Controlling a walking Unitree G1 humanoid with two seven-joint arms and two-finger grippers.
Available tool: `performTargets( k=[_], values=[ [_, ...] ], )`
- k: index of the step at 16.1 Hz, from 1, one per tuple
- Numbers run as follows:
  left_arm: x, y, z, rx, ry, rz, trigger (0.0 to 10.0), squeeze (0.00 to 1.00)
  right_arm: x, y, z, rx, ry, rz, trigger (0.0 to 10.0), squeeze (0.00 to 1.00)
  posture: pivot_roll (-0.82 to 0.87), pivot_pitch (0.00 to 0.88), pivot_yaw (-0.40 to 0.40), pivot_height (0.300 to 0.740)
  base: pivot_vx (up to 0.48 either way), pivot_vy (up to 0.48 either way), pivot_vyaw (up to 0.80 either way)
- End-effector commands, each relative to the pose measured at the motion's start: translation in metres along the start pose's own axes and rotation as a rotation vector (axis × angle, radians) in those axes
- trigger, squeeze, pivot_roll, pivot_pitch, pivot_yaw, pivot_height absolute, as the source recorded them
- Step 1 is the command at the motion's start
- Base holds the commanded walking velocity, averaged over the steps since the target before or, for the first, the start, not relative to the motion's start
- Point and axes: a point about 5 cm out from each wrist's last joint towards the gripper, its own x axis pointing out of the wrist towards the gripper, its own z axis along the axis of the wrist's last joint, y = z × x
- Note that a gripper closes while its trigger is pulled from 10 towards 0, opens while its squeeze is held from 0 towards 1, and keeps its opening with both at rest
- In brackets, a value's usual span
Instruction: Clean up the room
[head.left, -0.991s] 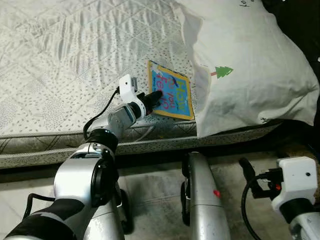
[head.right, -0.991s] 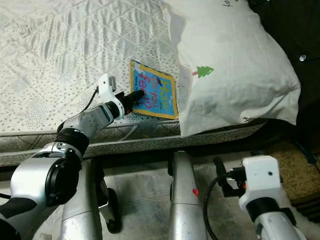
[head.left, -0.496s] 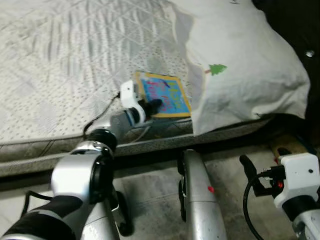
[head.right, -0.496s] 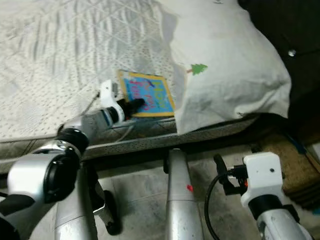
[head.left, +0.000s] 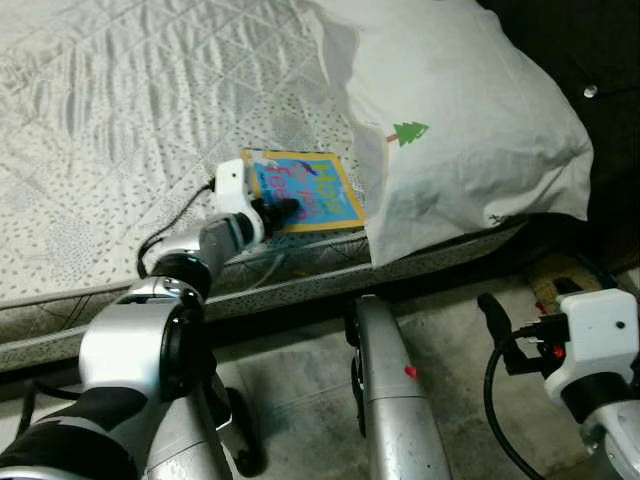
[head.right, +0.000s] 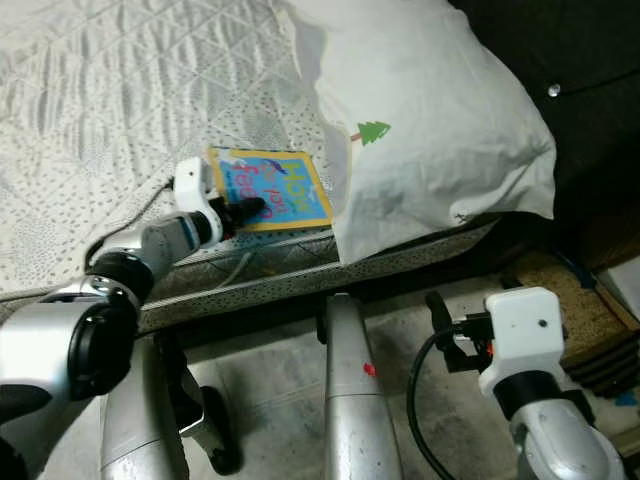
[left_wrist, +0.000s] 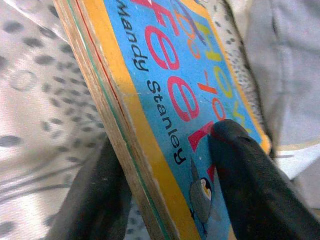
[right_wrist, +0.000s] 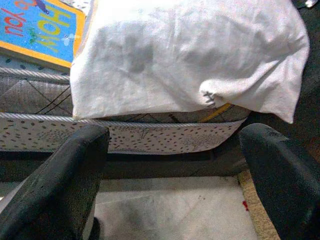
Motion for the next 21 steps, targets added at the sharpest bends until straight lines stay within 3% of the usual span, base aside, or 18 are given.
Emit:
performTargets(
  k=[1,3,8,12,15,16,18,19,20,21],
  values=[
    [-0.003,0.006,0.006,0.055,0.003,0.046,10.0,1.0,0.001,-0.001,-0.005,0.003,0.026,-0.009,10.0,0.0,-0.39,0.224,-0.067,0.532,0.0,0.0,0.0],
    [-0.006,0.013,0.009,0.07,-0.004,0.078,10.0,1.0,0.004,0.0,-0.005,0.006,0.021,-0.007,10.0,0.0,-0.38,0.216,-0.064,0.532,0.0,0.0,0.0],
    [-0.01,0.025,0.006,0.213,0.04,0.146,10.0,1.0,0.019,0.005,-0.007,0.022,-0.006,0.002,10.0,0.0,-0.35,0.178,-0.045,0.532,0.0,0.0,0.0],
    [-0.014,0.037,-0.001,0.23,0.024,0.211,10.0,1.0,0.037,0.013,-0.004,0.05,-0.055,0.016,10.0,0.0,-0.28,0.147,-0.025,0.532,0.0,0.0,0.0],
    [-0.024,0.05,0.012,0.245,-0.142,0.31,10.0,1.0,0.066,0.025,-0.001,0.093,-0.108,0.034,10.0,0.0,-0.19,0.115,-0.01,0.532,0.0,0.0,0.0],
    [-0.03,0.057,0.019,0.234,-0.25,0.361,10.0,1.0,0.075,0.03,0.0,0.109,-0.123,0.046,10.0,0.0,-0.13,0.091,-0.01,0.532,0.0,0.0,0.0],
    [-0.05,0.077,0.012,0.154,-0.408,0.481,10.0,1.0,0.089,0.045,0.003,0.153,-0.157,0.1,10.0,0.0,-0.06,0.059,-0.011,0.532,0.0,0.0,0.0],
    [-0.055,0.08,0.01,0.16,-0.439,0.502,10.0,1.0,0.093,0.049,0.003,0.159,-0.162,0.11,10.0,0.0,-0.05,0.054,-0.012,0.532,0.0,0.0,0.0],
    [-0.076,0.085,-0.001,0.193,-0.528,0.585,10.0,1.0,0.108,0.062,0.004,0.169,-0.174,0.134,10.0,0.0,0.01,0.025,-0.014,0.532,0.0,0.0,0.0],
    [-0.085,0.082,-0.009,0.24,-0.561,0.598,10.0,1.0,0.119,0.069,0.006,0.185,-0.18,0.141,10.0,0.0,0.05,0.0,-0.006,0.532,0.0,0.0,0.0]
  ],
)
